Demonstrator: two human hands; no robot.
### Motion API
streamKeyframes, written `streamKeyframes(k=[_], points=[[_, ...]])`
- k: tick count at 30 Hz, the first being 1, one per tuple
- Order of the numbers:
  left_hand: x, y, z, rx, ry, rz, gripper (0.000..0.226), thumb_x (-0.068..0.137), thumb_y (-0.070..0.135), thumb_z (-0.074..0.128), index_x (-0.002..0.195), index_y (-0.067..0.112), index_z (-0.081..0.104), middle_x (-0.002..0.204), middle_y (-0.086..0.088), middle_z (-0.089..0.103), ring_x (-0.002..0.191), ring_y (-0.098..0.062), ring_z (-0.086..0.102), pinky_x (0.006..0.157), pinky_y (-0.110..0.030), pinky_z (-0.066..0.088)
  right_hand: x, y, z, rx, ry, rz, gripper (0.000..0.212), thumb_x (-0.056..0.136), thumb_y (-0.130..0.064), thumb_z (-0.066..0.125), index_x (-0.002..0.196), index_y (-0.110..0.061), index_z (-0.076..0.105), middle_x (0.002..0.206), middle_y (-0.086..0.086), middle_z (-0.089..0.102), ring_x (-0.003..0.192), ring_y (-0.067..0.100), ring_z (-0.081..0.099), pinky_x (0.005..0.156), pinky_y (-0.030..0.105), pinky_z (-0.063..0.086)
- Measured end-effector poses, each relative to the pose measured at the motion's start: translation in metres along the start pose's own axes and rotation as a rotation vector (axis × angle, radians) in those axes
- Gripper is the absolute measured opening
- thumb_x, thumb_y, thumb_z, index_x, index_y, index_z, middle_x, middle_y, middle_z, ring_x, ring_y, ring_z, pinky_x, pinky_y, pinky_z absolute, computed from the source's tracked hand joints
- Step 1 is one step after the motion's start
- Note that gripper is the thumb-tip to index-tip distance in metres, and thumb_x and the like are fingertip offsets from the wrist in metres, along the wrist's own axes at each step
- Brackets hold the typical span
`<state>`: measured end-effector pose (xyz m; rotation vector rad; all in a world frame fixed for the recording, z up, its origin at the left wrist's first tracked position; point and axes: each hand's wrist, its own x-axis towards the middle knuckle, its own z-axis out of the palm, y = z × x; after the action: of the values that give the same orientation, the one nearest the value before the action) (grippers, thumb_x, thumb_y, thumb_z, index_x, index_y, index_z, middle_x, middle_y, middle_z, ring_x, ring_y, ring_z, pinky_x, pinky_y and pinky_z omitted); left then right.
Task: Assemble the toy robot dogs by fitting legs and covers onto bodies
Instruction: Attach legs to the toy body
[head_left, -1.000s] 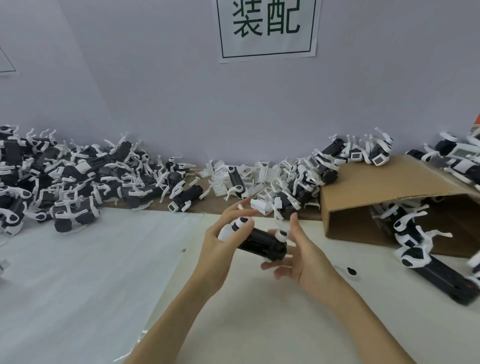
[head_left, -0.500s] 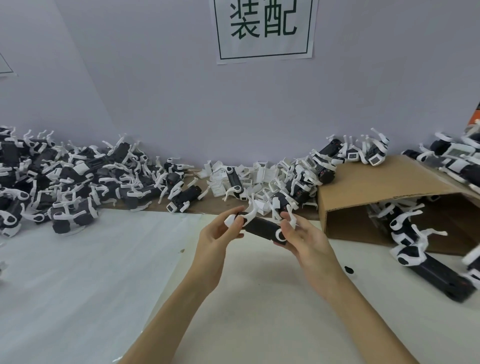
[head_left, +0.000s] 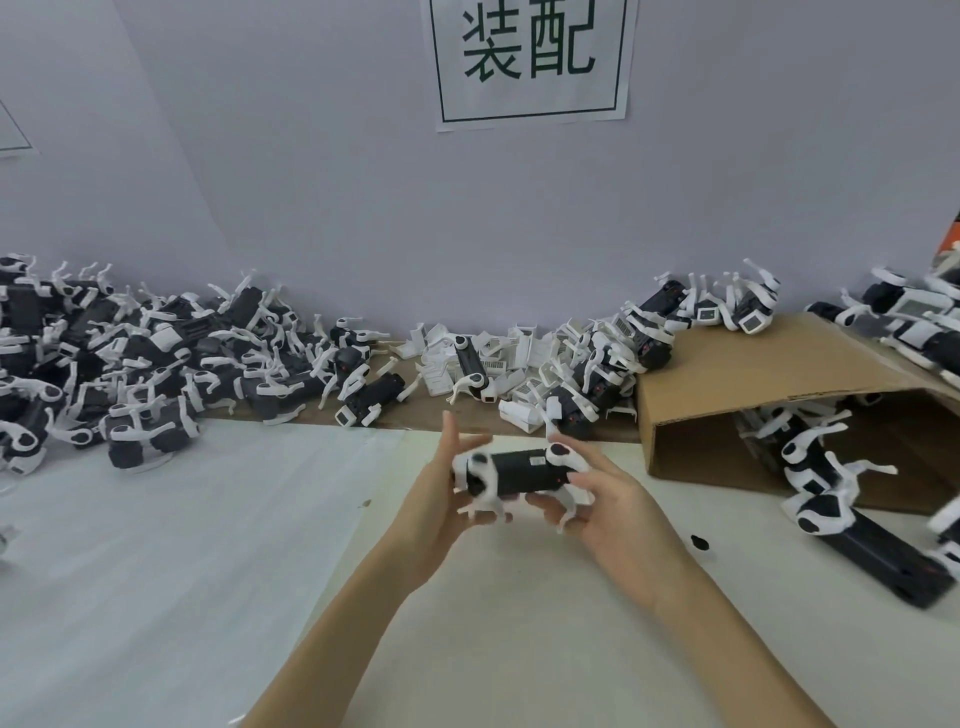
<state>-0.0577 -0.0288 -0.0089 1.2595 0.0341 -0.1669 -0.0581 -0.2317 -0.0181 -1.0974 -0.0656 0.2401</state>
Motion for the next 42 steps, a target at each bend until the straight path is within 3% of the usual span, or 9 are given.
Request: streamKeyframes(k=[4, 11, 18, 21, 25, 31, 36, 39, 42], points=[[-0.003, -0.008, 0.001, 0.123, 0.094, 0.14, 0.066, 0.081, 0.06, 0.076, 0.128, 0.014, 0.064, 0.094, -0.015, 0.078, 0.076, -0.034, 0.072, 0.073, -0.041, 0.063, -0.004, 0.003, 0.009, -0.138, -0.069, -0.114, 0.03, 0.098, -0.025, 0.063, 0.126, -0.021, 0.07, 0.13, 0.015, 0.068, 0.108, 0.04, 0.072, 0.093, 0.041, 0.06], [-0.007, -0.001, -0.009, 0.401, 0.027, 0.578, 0.044, 0.097, 0.043, 0.069, 0.139, 0.041, 0.056, 0.121, 0.004, 0.074, 0.094, -0.019, 0.074, 0.07, -0.023, 0.055, -0.005, 0.002, 0.009, -0.333, -0.104, -0.108, 0.059, 0.091, -0.055, 0.059, 0.132, -0.013, 0.065, 0.122, 0.012, 0.075, 0.118, 0.026, 0.07, 0.101, 0.043, 0.056], [-0.007, 0.0, -0.004, 0.206, 0.152, 0.271, 0.073, 0.081, 0.094, 0.047, 0.115, 0.037, 0.076, 0.1, -0.017, 0.078, 0.086, -0.036, 0.071, 0.08, -0.037, 0.053, -0.01, 0.008, 0.006, -0.536, -0.122, -0.219, 0.05, 0.091, -0.034, 0.077, 0.136, -0.03, 0.055, 0.129, -0.009, 0.067, 0.121, 0.017, 0.065, 0.101, 0.039, 0.056], [-0.003, -0.004, -0.001, 0.077, 0.366, 0.308, 0.078, 0.091, 0.085, 0.044, 0.084, 0.017, 0.081, 0.086, -0.022, 0.077, 0.072, -0.047, 0.068, 0.058, -0.035, 0.049, -0.013, 0.018, 0.011, -0.805, -0.188, -0.267, 0.057, 0.096, -0.029, 0.074, 0.14, -0.043, 0.042, 0.135, -0.024, 0.055, 0.133, -0.003, 0.048, 0.106, 0.024, 0.047], [-0.003, -0.003, -0.011, -0.144, 0.462, 0.394, 0.08, 0.1, 0.074, 0.045, 0.066, 0.006, 0.07, 0.078, -0.022, 0.073, 0.083, -0.039, 0.07, 0.076, -0.041, 0.053, -0.017, 0.041, 0.029, -1.061, -0.159, -0.418, 0.069, 0.091, -0.034, 0.078, 0.135, -0.058, 0.03, 0.135, -0.045, 0.034, 0.133, -0.017, 0.031, 0.1, 0.008, 0.031], [-0.006, 0.007, -0.02, -0.109, 0.367, 0.482, 0.087, 0.102, 0.075, 0.034, 0.072, 0.001, 0.068, 0.076, -0.021, 0.069, 0.078, -0.037, 0.065, 0.07, -0.038, 0.052, -0.015, 0.046, 0.035, -1.137, -0.092, -0.53, 0.07, 0.095, -0.038, 0.074, 0.143, -0.054, 0.026, 0.136, -0.045, 0.03, 0.13, -0.011, 0.031, 0.101, 0.003, 0.026], [-0.005, -0.003, -0.008, 0.152, 0.319, 0.525, 0.066, 0.098, 0.075, 0.034, 0.09, 0.022, 0.072, 0.096, -0.006, 0.077, 0.079, -0.023, 0.063, 0.069, -0.035, 0.042, -0.01, 0.037, 0.021, -1.121, -0.06, -0.381, 0.067, 0.102, -0.05, 0.055, 0.156, -0.049, 0.014, 0.146, -0.014, 0.046, 0.134, 0.008, 0.044, 0.111, 0.035, 0.037], [-0.001, -0.013, -0.005, 0.257, 0.41, 0.591, 0.049, 0.098, 0.066, 0.048, 0.085, 0.024, 0.07, 0.084, 0.007, 0.071, 0.07, -0.009, 0.058, 0.063, -0.019, 0.043, -0.011, 0.032, 0.015, -1.065, -0.107, -0.306, 0.073, 0.096, -0.067, 0.049, 0.158, -0.047, 0.015, 0.155, -0.018, 0.043, 0.143, -0.003, 0.036, 0.119, 0.033, 0.032], [0.007, -0.018, -0.011, 0.187, 0.547, 0.514, 0.053, 0.103, 0.057, 0.048, 0.076, 0.017, 0.07, 0.069, 0.005, 0.058, 0.064, -0.011, 0.05, 0.061, -0.025, 0.039, -0.011, 0.034, 0.018, -1.062, -0.14, -0.286, 0.081, 0.091, -0.078, 0.047, 0.16, -0.047, 0.017, 0.159, -0.021, 0.038, 0.147, -0.009, 0.025, 0.12, 0.027, 0.025]])
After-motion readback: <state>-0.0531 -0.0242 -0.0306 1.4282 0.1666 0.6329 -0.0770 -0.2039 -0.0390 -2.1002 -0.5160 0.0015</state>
